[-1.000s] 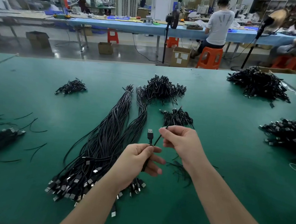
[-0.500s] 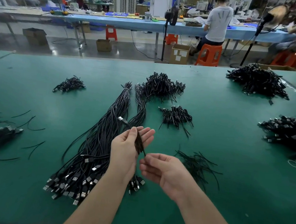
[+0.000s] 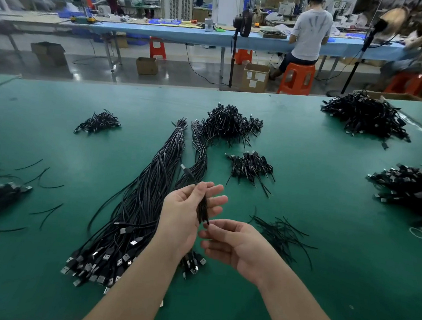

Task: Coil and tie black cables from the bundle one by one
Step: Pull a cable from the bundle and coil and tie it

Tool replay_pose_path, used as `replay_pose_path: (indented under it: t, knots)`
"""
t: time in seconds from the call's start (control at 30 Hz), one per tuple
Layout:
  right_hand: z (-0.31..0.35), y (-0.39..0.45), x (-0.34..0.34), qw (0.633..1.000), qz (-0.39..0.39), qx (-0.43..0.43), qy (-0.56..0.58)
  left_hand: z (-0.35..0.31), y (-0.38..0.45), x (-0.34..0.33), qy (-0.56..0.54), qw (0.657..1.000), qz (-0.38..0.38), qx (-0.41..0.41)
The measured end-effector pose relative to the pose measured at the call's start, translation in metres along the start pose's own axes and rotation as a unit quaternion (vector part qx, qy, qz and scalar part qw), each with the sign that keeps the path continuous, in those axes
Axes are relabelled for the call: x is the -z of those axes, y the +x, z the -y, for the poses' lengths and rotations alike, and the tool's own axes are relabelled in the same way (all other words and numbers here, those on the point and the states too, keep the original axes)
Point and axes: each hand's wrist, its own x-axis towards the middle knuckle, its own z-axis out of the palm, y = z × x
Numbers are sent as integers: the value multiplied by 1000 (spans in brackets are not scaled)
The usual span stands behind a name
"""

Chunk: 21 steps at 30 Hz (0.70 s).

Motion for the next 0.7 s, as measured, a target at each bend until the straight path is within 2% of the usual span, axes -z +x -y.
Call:
replay_pose_path:
  t: [0.17, 0.3, 0.57, 0.7]
  knots:
    - [8, -3, 4, 996, 61, 11, -69, -3, -2, 3, 60, 997, 43, -8]
    - [15, -2, 3, 989, 98, 63, -89, 2, -4, 2, 84, 994, 76, 0]
    - [10, 3, -4, 977, -14, 133, -164, 9, -5, 4, 122, 986, 109, -13]
    - [11, 4, 0, 972, -46, 149, -177, 12, -1, 9, 200, 974, 98, -50]
